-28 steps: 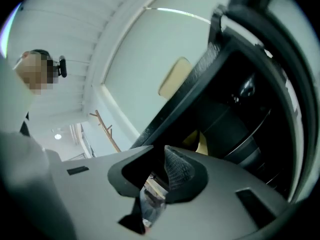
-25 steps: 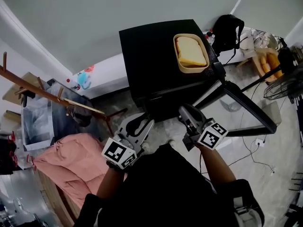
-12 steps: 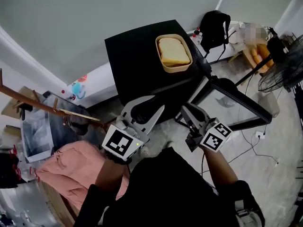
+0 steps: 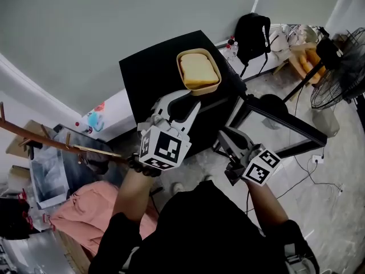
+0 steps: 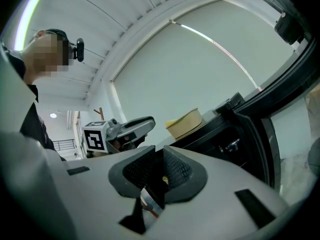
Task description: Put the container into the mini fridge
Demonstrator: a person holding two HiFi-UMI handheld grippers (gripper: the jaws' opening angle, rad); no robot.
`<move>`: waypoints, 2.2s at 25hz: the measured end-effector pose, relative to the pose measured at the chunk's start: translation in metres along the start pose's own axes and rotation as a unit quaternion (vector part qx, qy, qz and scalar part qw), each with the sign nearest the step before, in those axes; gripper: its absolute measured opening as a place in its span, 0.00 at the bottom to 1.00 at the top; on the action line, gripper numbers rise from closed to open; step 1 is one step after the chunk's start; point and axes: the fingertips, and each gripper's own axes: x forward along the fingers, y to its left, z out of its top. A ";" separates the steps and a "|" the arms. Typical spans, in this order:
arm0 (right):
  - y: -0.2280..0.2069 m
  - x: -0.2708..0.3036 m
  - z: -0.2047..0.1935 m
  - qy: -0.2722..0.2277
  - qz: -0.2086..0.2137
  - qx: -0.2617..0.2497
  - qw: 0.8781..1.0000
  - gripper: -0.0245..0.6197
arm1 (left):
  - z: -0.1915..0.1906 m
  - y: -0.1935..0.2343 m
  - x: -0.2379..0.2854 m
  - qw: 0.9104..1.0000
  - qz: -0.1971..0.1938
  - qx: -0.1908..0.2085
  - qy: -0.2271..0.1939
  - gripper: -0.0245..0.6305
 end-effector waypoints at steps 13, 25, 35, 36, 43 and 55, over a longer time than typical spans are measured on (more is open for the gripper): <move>-0.021 0.002 0.004 -0.009 -0.008 0.015 1.000 0.14 | -0.028 -0.010 0.042 0.975 -0.052 0.190 0.098 0.21; -0.021 0.004 0.003 -0.008 -0.014 0.026 1.000 0.14 | -0.034 -0.008 0.040 0.970 -0.066 0.206 0.115 0.10; -0.031 0.001 0.012 -0.057 -0.053 0.120 0.990 0.15 | -0.022 -0.027 0.011 0.974 -0.095 0.188 0.084 0.09; -0.028 0.002 0.013 -0.060 -0.048 0.133 0.988 0.15 | -0.021 -0.028 0.006 0.976 -0.098 0.180 0.079 0.09; -0.013 0.021 0.021 -0.081 0.020 0.345 0.935 0.49 | -0.007 -0.044 -0.027 0.978 -0.113 0.167 0.050 0.09; 0.012 0.050 0.018 -0.074 0.046 0.379 0.921 0.52 | -0.004 -0.070 -0.064 0.978 -0.151 0.139 0.026 0.09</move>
